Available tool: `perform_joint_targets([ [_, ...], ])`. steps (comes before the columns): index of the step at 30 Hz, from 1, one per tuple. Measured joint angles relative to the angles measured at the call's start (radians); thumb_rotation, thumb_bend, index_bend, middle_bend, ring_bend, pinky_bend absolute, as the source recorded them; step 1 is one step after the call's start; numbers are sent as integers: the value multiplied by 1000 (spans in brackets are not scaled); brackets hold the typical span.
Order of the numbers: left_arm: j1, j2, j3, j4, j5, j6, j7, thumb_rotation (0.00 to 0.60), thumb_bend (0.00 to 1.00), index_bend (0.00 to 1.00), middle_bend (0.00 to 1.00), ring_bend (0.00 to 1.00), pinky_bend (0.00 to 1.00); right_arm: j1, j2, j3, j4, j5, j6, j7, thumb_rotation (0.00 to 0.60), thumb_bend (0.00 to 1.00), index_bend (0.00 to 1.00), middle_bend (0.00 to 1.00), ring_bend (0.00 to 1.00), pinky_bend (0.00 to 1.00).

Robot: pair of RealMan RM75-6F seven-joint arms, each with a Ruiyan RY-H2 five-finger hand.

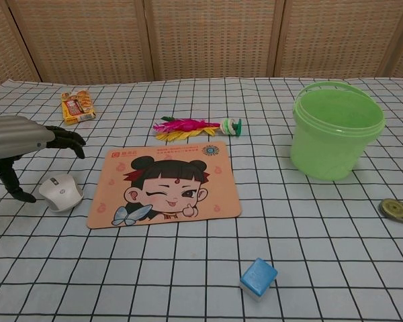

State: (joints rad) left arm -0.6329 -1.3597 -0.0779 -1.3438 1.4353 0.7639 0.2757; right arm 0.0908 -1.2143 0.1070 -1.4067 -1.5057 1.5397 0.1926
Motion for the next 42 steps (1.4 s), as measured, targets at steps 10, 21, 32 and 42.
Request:
perform_joint_targets([
  [10,-26,-7,12,-10,-50,-23,60,600,131,216,83,100,222,-5,11,6,3,4,8,34,600,78,118,0,0,0],
  [21,-62,-56,22,15,-110,-57,107,600,261,294,150,155,267,-9,17,10,6,8,11,55,600,78,118,0,0,0],
  [32,-58,-88,43,36,-84,18,96,600,513,579,388,358,424,-16,14,18,16,4,34,70,600,78,119,0,0,0],
  [42,-85,-32,27,-22,13,100,46,600,519,586,394,364,428,-18,17,21,13,10,33,74,600,78,118,0,0,0],
])
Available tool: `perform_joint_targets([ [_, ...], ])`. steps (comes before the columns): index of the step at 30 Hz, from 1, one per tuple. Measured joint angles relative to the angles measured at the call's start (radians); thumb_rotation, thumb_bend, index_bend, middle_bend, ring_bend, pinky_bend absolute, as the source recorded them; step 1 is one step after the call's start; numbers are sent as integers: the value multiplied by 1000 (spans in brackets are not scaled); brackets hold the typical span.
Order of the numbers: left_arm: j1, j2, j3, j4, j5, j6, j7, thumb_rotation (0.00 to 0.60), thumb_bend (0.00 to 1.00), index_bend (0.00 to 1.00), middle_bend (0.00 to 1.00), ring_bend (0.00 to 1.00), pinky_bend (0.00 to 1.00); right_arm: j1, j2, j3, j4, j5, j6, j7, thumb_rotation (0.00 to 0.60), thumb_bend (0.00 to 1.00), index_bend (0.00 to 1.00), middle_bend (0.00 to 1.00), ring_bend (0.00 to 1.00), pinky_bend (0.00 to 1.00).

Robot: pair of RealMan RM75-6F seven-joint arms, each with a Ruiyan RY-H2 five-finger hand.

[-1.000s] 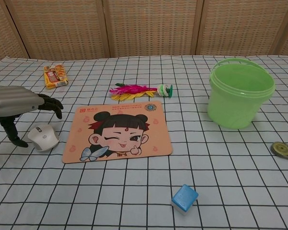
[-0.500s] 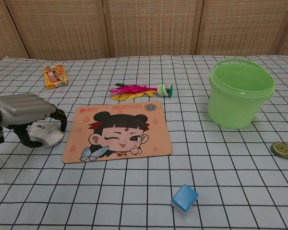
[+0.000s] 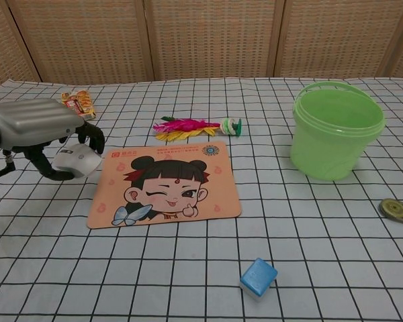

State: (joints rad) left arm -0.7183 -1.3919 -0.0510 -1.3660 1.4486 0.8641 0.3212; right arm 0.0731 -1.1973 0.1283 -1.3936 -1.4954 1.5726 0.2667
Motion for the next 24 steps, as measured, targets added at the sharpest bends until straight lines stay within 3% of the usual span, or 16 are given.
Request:
perform_joint_targets([
  [4,-27,0,2,-3,46,-1,0,600,519,586,394,363,427,-1,2,3,2,5,-2,8,600,78,119,0,0,0],
  [10,-100,-28,39,61,244,26,-21,600,519,590,394,363,427,-1,4,12,14,25,-11,27,600,78,118,0,0,0],
  [16,-186,-102,92,251,460,132,-118,600,519,593,393,363,424,-2,6,26,31,55,-26,53,600,79,119,0,0,0],
  [24,-250,-233,148,538,534,227,-286,600,519,590,390,363,423,-1,5,36,50,79,-43,62,600,78,119,0,0,0],
])
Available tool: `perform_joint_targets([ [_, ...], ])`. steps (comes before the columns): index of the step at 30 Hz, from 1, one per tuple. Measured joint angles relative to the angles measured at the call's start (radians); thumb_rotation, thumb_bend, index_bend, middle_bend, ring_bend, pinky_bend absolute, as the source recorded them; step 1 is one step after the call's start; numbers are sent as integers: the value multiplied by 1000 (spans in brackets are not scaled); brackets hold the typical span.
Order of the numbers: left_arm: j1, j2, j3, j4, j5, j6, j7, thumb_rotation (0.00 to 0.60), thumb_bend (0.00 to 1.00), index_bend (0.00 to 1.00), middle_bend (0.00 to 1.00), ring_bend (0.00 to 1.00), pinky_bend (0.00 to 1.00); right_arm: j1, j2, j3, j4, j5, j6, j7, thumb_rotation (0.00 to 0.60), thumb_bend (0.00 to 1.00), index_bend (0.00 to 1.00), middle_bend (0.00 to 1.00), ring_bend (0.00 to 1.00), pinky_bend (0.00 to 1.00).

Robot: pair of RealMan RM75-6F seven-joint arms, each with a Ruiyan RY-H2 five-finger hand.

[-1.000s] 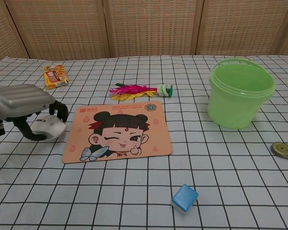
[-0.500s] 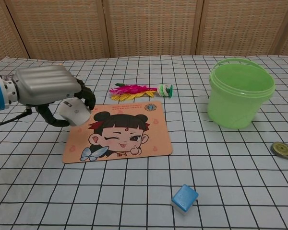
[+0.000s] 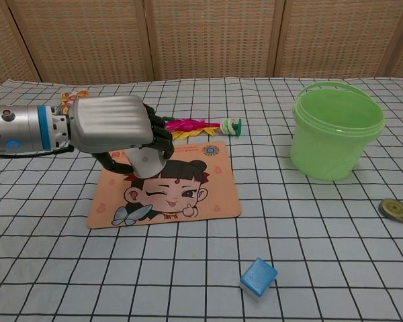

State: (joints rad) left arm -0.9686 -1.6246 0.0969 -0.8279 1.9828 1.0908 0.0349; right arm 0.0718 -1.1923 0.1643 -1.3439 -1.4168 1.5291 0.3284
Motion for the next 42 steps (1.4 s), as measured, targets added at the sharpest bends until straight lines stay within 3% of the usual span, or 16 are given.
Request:
perform_joint_targets([
  [8,-27,-139,54,287,35,112,-184,600,518,587,374,361,418,5,-11,9,18,23,-20,-19,600,78,118,0,0,0],
  [17,-39,-244,117,500,58,223,-340,600,514,574,346,340,416,8,-23,15,33,44,-36,-41,600,78,119,0,0,0],
  [26,-27,-296,173,621,56,240,-414,600,513,571,327,319,414,14,-35,17,43,50,-48,-70,600,78,118,0,0,0],
  [33,-31,-316,194,651,41,224,-425,600,509,545,276,266,367,15,-40,20,47,57,-54,-78,600,78,119,0,0,0],
  [36,-31,-320,199,658,32,208,-425,600,482,463,197,199,306,16,-41,20,49,56,-55,-81,600,78,119,0,0,0],
  [40,-30,-322,202,663,21,201,-413,600,458,270,18,26,181,16,-43,20,50,56,-56,-85,600,78,119,0,0,0],
  [42,-30,-322,203,662,15,201,-409,600,435,202,0,1,148,17,-44,20,50,56,-56,-87,600,78,118,0,0,0],
])
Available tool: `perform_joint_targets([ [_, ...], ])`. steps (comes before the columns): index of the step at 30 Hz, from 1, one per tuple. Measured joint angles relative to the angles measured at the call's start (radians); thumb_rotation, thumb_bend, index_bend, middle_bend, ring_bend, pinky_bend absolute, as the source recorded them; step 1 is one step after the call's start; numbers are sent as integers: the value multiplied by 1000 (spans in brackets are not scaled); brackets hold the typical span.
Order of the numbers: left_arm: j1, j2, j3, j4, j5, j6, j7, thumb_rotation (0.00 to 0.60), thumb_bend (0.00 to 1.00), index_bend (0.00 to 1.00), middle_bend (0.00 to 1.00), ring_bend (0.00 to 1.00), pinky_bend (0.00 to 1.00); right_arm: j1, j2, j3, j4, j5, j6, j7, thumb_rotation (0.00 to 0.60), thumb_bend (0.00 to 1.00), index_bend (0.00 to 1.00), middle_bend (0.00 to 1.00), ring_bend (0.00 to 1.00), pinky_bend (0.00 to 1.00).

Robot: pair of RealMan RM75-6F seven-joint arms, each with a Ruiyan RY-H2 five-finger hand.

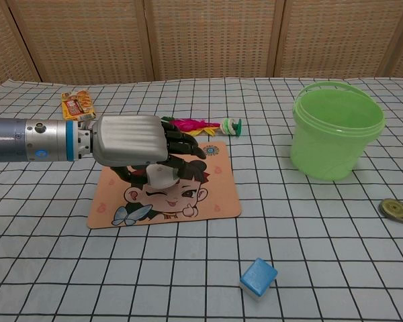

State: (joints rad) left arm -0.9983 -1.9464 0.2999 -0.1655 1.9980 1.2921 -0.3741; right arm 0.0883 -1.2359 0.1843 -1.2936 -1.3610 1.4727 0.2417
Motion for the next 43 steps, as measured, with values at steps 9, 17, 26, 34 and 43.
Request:
perform_joint_targets([
  [9,7,20,0,-11,-25,39,2,600,367,0,0,0,75,-1,-1,-1,-2,-6,5,-3,600,78,118,0,0,0],
  [17,37,52,-3,-33,-44,105,9,600,365,13,0,0,53,1,-2,-6,-3,-12,-1,-6,600,78,119,0,0,0],
  [26,221,155,-116,-287,-214,172,77,600,342,17,0,0,0,7,-6,-25,-16,-48,3,-37,600,78,118,0,0,0],
  [34,422,346,-165,-852,-390,187,364,600,200,0,0,0,0,11,-3,-42,-38,-71,2,-69,600,78,112,0,0,0],
  [43,745,504,-189,-1263,-578,324,657,600,186,0,0,0,0,17,-5,-60,-50,-91,-4,-97,600,78,109,0,0,0],
])
